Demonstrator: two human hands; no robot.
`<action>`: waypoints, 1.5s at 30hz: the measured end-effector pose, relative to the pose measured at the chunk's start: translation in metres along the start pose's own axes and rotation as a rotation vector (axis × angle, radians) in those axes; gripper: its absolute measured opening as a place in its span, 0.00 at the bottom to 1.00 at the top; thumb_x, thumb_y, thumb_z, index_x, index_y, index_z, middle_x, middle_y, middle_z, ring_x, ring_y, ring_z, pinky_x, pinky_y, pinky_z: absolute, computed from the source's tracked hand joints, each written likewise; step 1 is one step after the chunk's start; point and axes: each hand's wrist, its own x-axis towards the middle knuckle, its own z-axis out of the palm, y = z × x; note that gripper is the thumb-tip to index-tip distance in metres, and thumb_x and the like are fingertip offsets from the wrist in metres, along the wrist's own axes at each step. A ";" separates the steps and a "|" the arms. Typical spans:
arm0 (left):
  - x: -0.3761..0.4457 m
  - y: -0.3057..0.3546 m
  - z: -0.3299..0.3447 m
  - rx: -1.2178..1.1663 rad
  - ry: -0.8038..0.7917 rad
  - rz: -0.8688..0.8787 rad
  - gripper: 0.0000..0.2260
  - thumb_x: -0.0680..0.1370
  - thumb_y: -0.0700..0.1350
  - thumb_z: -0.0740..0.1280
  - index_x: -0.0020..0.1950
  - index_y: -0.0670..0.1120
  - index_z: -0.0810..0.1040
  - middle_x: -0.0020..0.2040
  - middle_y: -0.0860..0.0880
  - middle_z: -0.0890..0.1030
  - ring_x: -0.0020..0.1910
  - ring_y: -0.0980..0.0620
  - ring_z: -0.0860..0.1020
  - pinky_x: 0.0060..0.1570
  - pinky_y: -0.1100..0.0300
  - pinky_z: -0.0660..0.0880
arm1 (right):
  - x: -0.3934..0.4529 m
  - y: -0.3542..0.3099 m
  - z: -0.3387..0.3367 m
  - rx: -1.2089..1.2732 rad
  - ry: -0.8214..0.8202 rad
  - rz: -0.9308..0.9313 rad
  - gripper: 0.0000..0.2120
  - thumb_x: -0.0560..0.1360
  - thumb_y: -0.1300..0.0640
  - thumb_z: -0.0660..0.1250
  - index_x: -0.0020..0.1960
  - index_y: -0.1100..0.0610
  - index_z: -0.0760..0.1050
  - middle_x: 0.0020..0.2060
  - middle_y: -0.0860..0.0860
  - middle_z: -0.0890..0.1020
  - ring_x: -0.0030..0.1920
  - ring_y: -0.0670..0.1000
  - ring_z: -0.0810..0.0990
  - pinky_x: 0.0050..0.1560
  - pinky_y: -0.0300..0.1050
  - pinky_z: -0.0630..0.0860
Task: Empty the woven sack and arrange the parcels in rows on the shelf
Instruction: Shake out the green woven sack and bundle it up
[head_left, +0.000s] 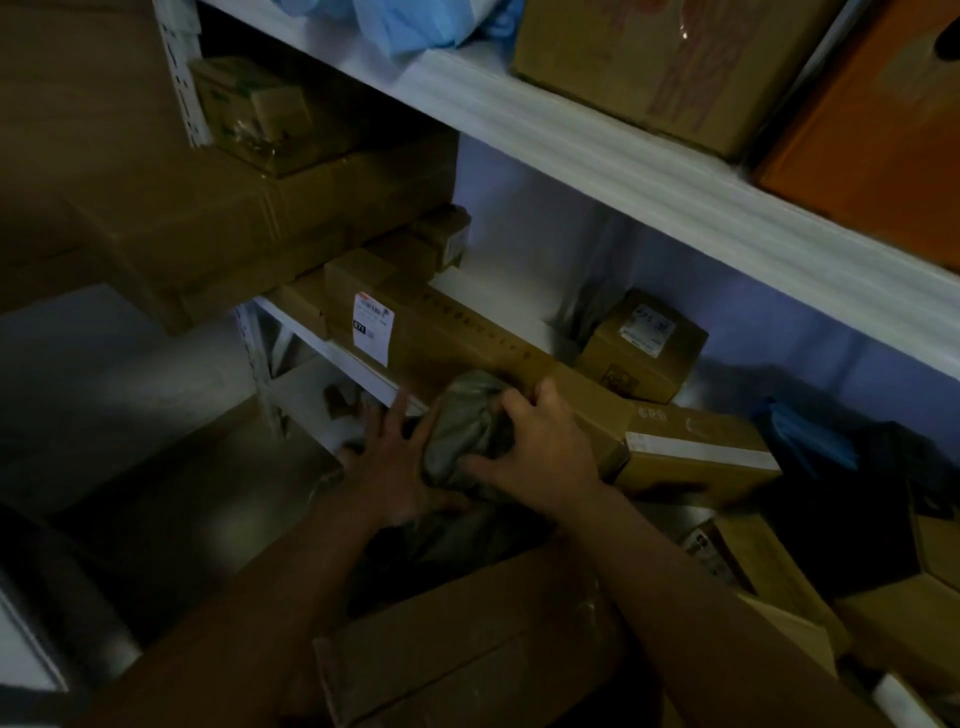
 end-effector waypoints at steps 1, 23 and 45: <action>0.003 0.006 -0.001 0.022 -0.040 0.013 0.59 0.51 0.81 0.57 0.73 0.62 0.32 0.76 0.47 0.31 0.74 0.37 0.33 0.70 0.31 0.47 | 0.003 0.000 0.002 0.022 -0.088 -0.024 0.39 0.66 0.35 0.70 0.72 0.44 0.60 0.67 0.56 0.61 0.67 0.60 0.64 0.63 0.59 0.70; 0.032 0.004 0.039 -0.133 -0.322 -0.102 0.53 0.64 0.78 0.54 0.77 0.49 0.35 0.78 0.42 0.39 0.77 0.41 0.43 0.74 0.50 0.49 | 0.035 0.066 0.063 0.002 -0.708 0.020 0.46 0.75 0.42 0.65 0.75 0.42 0.31 0.77 0.55 0.39 0.77 0.59 0.45 0.75 0.57 0.53; -0.057 0.097 -0.039 -0.535 -0.057 -0.136 0.46 0.62 0.75 0.63 0.72 0.50 0.66 0.72 0.46 0.68 0.68 0.42 0.69 0.65 0.46 0.70 | -0.097 0.051 -0.104 0.507 0.076 0.419 0.12 0.76 0.64 0.65 0.38 0.50 0.75 0.43 0.51 0.80 0.46 0.50 0.79 0.52 0.43 0.76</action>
